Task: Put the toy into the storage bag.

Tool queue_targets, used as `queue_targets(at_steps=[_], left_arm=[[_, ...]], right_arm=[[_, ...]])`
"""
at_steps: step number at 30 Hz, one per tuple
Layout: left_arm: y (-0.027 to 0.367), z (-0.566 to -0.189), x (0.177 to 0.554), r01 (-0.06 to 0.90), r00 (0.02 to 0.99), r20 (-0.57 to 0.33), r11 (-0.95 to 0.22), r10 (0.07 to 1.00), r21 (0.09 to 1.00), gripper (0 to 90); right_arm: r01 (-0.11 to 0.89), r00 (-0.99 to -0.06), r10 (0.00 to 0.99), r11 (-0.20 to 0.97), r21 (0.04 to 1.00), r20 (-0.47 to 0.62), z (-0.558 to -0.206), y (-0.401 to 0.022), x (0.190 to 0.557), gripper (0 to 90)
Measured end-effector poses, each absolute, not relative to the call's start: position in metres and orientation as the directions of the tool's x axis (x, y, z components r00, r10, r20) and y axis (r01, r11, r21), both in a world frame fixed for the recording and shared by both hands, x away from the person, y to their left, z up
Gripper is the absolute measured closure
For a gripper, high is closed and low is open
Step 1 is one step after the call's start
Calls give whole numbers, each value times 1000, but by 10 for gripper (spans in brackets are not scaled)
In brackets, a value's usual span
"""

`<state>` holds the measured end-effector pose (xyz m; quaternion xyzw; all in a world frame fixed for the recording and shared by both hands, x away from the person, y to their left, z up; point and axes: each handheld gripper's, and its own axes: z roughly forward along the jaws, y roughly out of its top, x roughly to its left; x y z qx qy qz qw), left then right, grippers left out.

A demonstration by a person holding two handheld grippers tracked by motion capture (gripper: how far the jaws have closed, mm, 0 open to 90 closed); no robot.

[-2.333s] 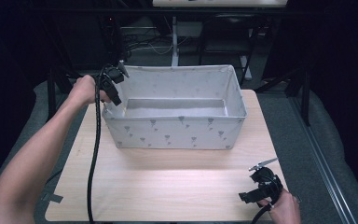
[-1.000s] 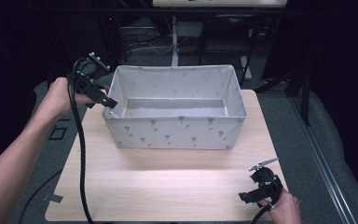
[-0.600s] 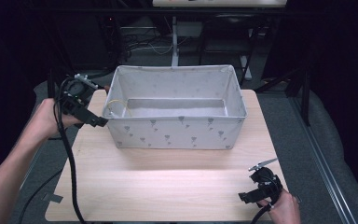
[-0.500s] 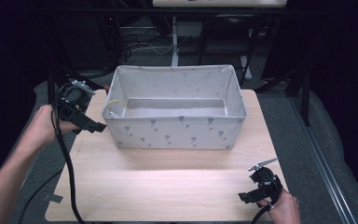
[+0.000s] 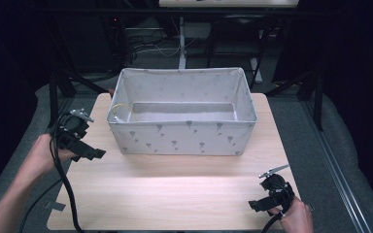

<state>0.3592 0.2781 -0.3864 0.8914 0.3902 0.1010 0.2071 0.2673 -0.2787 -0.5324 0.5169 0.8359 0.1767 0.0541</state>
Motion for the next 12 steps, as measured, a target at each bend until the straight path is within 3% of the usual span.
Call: queue_targets(at_steps=[12], left_arm=[[290, -433, 345, 698, 650, -26, -583, 759, 415, 0]], right_arm=[[843, -466, 880, 413, 344, 86, -532, -279, 267, 45]])
